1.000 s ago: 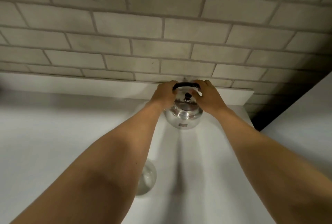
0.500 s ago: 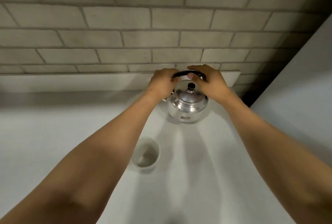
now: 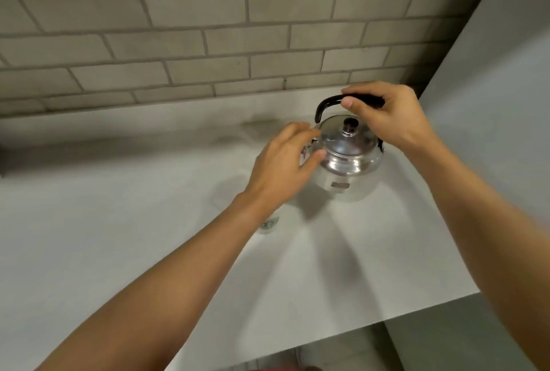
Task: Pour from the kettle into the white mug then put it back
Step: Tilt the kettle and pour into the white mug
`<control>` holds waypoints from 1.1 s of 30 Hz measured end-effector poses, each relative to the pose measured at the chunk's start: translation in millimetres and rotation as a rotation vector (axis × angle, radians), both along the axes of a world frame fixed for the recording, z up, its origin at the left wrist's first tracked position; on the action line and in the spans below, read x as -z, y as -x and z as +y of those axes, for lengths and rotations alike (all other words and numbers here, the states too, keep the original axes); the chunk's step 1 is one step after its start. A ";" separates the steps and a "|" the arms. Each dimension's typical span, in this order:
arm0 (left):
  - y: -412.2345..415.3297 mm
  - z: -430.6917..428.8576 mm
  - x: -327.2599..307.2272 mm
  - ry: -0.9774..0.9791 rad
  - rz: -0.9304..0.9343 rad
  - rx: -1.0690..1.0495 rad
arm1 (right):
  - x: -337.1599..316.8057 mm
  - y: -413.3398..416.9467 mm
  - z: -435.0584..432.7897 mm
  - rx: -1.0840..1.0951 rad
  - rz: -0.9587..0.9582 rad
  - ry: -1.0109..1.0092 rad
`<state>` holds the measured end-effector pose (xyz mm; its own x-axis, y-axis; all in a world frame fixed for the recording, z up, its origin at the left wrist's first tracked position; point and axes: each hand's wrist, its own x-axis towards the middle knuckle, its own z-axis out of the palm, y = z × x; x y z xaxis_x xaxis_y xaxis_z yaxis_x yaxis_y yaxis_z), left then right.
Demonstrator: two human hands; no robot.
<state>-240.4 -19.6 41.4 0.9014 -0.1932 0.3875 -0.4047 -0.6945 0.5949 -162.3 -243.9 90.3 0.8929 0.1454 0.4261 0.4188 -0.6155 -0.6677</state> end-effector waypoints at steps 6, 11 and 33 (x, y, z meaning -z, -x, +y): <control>39.5 -33.0 24.7 -0.109 -0.101 0.023 | -6.3 32.6 -1.1 -0.029 -0.042 0.002; 62.7 -58.6 45.5 -0.074 -0.115 -0.046 | -5.2 51.4 -2.7 -0.079 -0.078 0.057; 88.8 -86.0 58.2 0.213 -0.026 -0.253 | -32.3 58.3 33.4 -0.324 -0.040 0.358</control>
<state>-329.2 -105.6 -16.8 0.8999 0.1231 0.4184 -0.2523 -0.6355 0.7297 -220.7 -210.5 122.6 0.7613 0.5570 0.3318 0.6480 -0.6370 -0.4175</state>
